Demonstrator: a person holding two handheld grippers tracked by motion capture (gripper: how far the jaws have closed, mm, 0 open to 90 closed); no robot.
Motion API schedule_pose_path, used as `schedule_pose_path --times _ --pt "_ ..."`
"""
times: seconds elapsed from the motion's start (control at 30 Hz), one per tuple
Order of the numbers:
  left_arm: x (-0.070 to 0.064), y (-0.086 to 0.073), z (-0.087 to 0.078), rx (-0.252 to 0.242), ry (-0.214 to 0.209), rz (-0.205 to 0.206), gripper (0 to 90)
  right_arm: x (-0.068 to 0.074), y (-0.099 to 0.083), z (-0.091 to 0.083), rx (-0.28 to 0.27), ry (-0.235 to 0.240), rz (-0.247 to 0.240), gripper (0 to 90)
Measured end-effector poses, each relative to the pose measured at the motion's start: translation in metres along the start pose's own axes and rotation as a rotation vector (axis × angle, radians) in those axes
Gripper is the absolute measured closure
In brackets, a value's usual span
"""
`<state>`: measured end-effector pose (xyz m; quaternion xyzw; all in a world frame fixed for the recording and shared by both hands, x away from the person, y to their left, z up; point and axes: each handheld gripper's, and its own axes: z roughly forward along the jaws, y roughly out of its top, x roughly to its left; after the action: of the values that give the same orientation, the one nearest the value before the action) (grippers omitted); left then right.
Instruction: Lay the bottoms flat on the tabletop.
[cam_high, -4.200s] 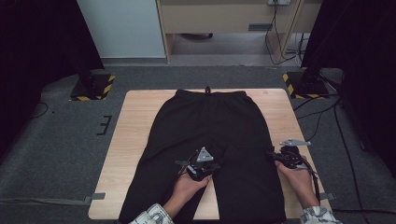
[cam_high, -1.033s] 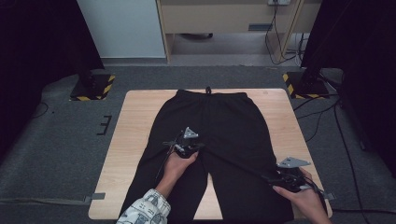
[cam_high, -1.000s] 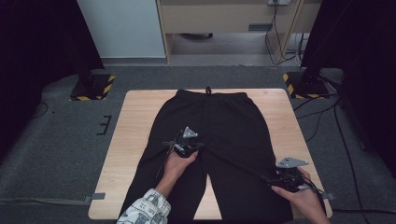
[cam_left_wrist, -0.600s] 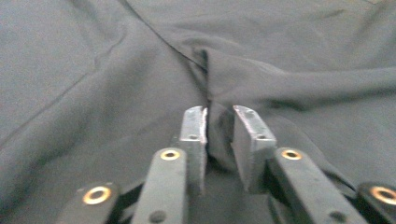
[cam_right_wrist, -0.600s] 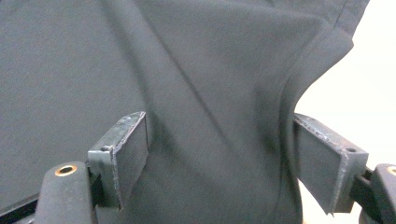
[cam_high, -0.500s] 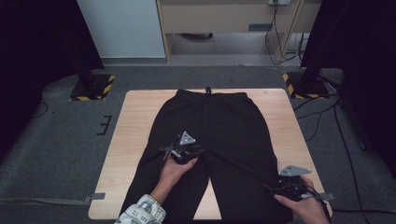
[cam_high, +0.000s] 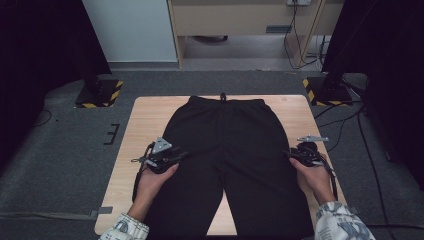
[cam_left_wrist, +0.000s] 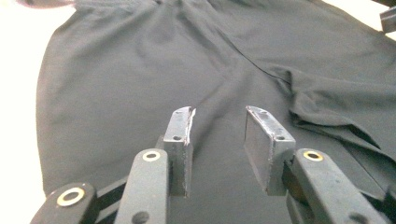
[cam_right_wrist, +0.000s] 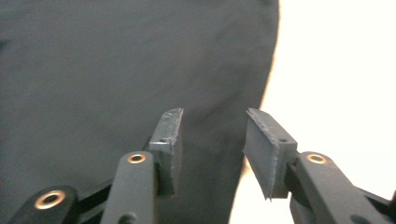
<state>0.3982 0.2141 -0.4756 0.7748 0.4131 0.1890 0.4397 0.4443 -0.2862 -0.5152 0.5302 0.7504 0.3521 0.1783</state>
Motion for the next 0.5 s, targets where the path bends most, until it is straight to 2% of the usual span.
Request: schedule_pose_path --times 0.07,0.13,0.2,0.23,0.27,0.3,0.37,0.47,0.5 --pt "0.005 -0.001 -0.007 -0.006 0.018 0.002 60.7 -0.003 0.004 0.009 0.013 -0.033 0.006 55.3" --pt "0.011 -0.002 -0.014 -0.014 0.033 -0.002 60.1 -0.005 0.007 0.015 0.022 -0.035 0.010 61.1" --pt "0.015 -0.002 -0.019 -0.023 0.044 -0.010 59.7 -0.004 0.008 0.020 0.037 -0.029 -0.017 74.4" --pt "0.017 -0.003 -0.023 -0.029 0.048 -0.015 59.7 -0.004 0.009 0.022 0.059 -0.037 -0.035 80.9" --pt "0.019 -0.003 -0.026 -0.033 0.054 -0.020 59.6 -0.004 0.010 0.024 0.058 -0.047 -0.046 87.0" --pt "0.022 -0.003 -0.029 -0.038 0.063 -0.024 59.6 -0.006 0.012 0.025 0.061 -0.041 -0.033 89.3" --pt "0.028 -0.005 -0.035 -0.043 0.075 -0.032 59.5 -0.011 0.016 0.027 0.071 -0.045 -0.030 89.7" --pt "0.039 -0.009 -0.039 -0.040 0.091 -0.048 58.7 -0.019 0.023 0.028 0.049 -0.055 0.012 88.8" --pt "0.044 -0.010 -0.039 -0.038 0.098 -0.058 58.4 -0.021 0.023 0.028 0.040 -0.051 0.032 83.4"
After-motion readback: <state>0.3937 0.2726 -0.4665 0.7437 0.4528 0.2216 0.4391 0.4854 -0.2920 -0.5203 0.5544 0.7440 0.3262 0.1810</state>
